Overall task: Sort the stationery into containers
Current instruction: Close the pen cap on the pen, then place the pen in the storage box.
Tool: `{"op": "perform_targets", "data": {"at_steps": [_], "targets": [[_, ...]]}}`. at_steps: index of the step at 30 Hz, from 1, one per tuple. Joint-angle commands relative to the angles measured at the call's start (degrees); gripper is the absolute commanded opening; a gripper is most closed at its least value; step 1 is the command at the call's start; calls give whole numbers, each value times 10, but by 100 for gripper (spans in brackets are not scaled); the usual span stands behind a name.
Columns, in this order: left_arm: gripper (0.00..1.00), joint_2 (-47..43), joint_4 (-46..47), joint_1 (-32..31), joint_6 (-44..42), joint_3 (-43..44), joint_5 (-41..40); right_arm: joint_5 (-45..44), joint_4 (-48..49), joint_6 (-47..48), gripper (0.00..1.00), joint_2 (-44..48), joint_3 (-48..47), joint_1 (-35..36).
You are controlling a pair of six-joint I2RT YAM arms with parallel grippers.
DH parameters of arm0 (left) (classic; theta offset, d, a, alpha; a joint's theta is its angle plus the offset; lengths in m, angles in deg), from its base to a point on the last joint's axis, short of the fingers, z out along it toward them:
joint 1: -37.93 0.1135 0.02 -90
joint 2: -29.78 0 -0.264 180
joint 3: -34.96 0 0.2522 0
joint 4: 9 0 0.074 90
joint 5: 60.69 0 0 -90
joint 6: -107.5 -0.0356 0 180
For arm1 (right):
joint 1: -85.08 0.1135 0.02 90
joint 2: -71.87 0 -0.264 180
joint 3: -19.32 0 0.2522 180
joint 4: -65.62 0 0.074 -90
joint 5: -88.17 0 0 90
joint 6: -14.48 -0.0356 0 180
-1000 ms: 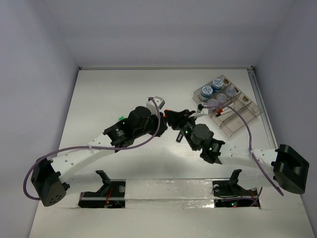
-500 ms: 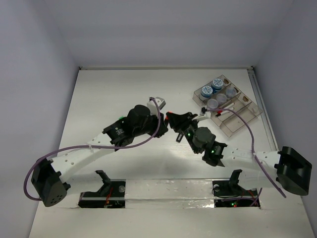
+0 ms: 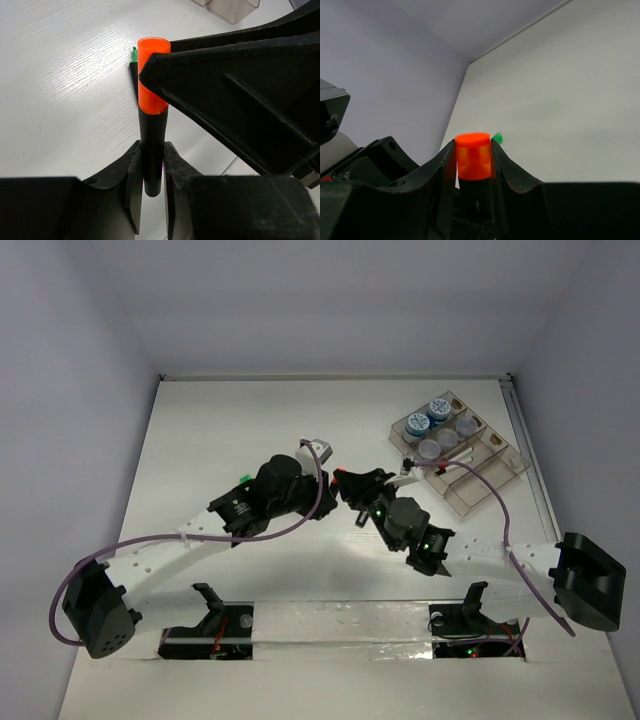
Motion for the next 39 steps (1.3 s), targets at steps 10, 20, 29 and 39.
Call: {"op": "perform_targets", "data": {"at_steps": [10, 20, 29, 39], "targets": [[0, -70, 318, 34, 29, -47, -48, 192, -226, 37, 55, 100, -7, 11], [0, -77, 380, 34, 45, -130, 49, 316, -361, 199, 83, 288, -91, -83], [0, -91, 499, 34, 87, -163, 279, 550, -413, 310, 96, 253, -172, -154], [0, -98, 558, 34, 123, -168, 344, 636, -375, 297, 90, 204, -188, -160]]}}
